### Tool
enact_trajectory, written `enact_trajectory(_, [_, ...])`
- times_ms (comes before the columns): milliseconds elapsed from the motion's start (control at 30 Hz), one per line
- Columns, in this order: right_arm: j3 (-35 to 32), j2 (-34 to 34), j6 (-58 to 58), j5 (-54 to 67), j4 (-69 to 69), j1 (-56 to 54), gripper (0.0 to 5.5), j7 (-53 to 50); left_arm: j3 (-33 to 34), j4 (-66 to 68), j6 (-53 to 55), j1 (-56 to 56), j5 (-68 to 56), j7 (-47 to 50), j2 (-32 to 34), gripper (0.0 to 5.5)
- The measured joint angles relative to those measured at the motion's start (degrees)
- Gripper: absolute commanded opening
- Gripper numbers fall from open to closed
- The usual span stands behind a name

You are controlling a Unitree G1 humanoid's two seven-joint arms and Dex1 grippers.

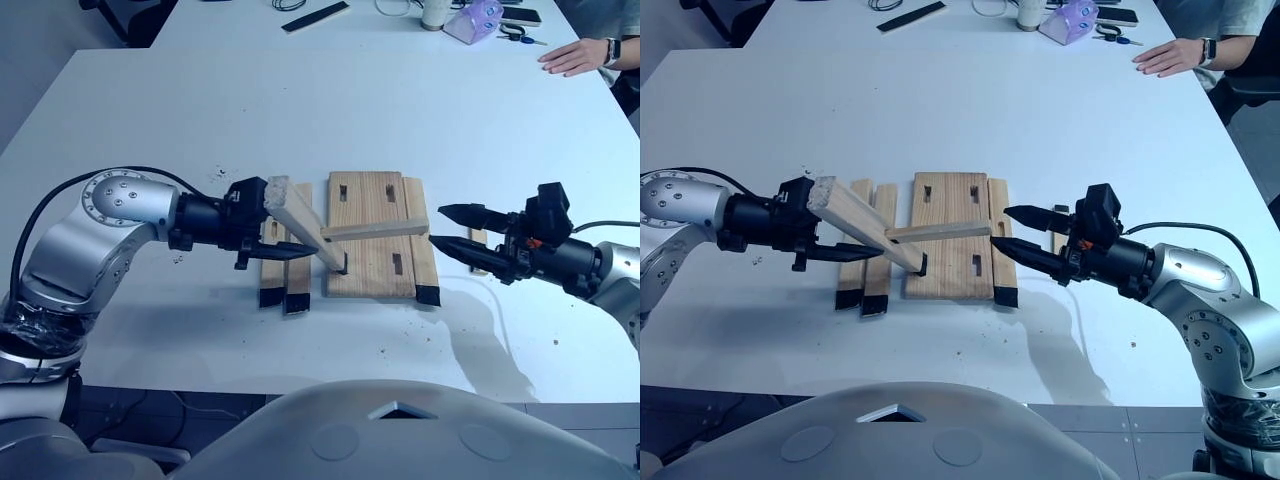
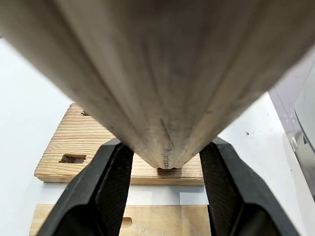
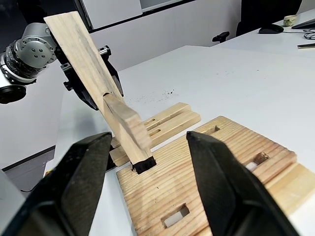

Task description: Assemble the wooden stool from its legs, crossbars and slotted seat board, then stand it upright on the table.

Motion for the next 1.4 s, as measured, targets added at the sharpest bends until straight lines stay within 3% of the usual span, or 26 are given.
enact_trajectory(300, [0.52, 1.96, -1.33, -0.83, -1.62, 3.42, 2.8, -2.04, -3.27, -3.47, -1.78, 1.42, 7.04, 1.22, 4.01, 2.04])
enact_trajectory(433, [0.5, 2.04, -1.65, -0.89, -2.04, 4.45, 2.8, -2.32, -8.31, 0.32, 2.81, 7.79, 11.96, 1.33, 5.43, 2.04])
enact_trajectory(633, [0.46, 2.02, -2.05, -0.89, -2.76, 5.88, 2.8, -2.59, -2.94, 1.88, 7.57, 5.95, 10.31, 4.65, 2.3, 2.99])
enact_trajectory(833, [-0.94, 1.9, -2.8, -0.96, -3.49, 8.32, 2.8, -2.65, 6.38, -2.67, 17.57, 12.45, 8.08, 15.47, -0.64, 3.1])
enact_trajectory(1000, [-1.88, 2.35, -3.5, -1.43, -5.23, 11.5, 2.8, -3.62, 11.96, -9.93, 31.95, 20.33, 6.34, 30.23, -10.06, 3.1])
enact_trajectory(1133, [-1.24, 3.46, -4.35, -2.36, -5.76, 12.77, 2.8, -4.57, 15.3, -13.3, 41.08, 19.59, 1.19, 36.67, -20.28, 3.1])
enact_trajectory(1300, [-0.53, 3.53, -4.54, -2.78, -5.74, 12.59, 2.8, -5.0, 13.78, -13.54, 42.63, 19.61, 2.19, 39.13, -20.02, 3.1])
enact_trajectory(1400, [-0.53, 3.51, -4.63, -2.76, -5.69, 12.16, 2.8, -5.02, 12.23, -11.42, 38.24, 21.09, 4.98, 39.0, -16.35, 3.1])
